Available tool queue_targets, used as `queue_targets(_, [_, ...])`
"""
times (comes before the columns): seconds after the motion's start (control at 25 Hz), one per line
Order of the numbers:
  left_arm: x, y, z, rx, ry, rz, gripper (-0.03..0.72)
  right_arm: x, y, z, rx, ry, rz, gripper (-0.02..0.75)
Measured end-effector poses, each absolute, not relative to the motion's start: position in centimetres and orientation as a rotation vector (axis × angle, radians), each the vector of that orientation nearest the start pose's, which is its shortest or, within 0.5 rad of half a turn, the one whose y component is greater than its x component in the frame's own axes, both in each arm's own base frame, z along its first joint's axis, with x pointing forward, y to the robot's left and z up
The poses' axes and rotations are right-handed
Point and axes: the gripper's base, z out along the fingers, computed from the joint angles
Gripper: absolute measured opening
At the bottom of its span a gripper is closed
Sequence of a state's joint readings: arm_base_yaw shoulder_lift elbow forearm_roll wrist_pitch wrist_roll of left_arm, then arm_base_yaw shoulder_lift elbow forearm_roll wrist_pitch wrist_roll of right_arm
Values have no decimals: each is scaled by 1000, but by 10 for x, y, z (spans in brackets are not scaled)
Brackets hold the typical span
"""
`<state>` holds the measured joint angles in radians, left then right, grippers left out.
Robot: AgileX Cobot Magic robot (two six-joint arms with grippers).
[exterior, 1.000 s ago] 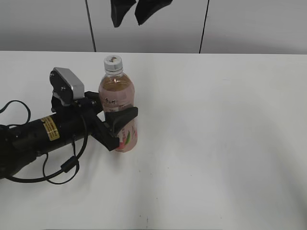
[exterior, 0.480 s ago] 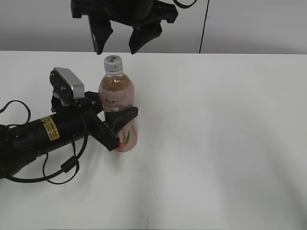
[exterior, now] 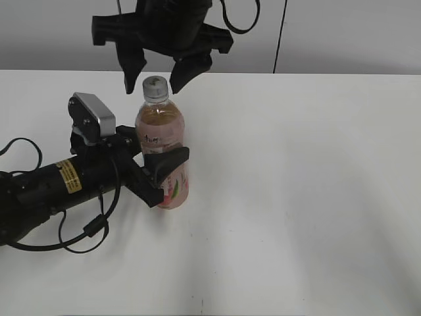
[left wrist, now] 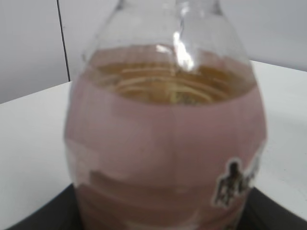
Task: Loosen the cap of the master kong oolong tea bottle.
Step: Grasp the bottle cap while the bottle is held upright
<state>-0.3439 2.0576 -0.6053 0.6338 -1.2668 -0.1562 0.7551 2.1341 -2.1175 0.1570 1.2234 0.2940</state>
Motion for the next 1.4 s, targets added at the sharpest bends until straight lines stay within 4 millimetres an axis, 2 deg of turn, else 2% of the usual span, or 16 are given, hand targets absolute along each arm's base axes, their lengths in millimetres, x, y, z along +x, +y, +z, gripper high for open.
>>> queue_targets(0.12, [277,-154,101,780,1580,-726,386,332,331,298,-613,2752,494,452])
queue_targets(0.28, [278,-154,101,777,1581,-726,386,333,331,298,-633,2746,479,285])
queue_targets(0.44, [278,-154,101,777,1581,-726,386,333,331,298,-731,2711,461,285])
queue_targets(0.6, [278,-154,101,777,1581,-726,386,332,331,298,-987,2604,425,285])
queue_targets(0.72, [278,-154,101,777,1581,-726,386,332,331,298,-1261,2456,370,281])
queue_targets(0.92, [278,-154,101,778,1580,-726,386,332,332,297,-1754,2086,249,279])
queue_targets(1.12, [277,-154,101,778,1580,-727,386,332,332,297,-2078,1732,164,279])
queue_targets(1.4, [277,-154,101,776,1581,-726,386,330,333,298,-2472,1068,7,281])
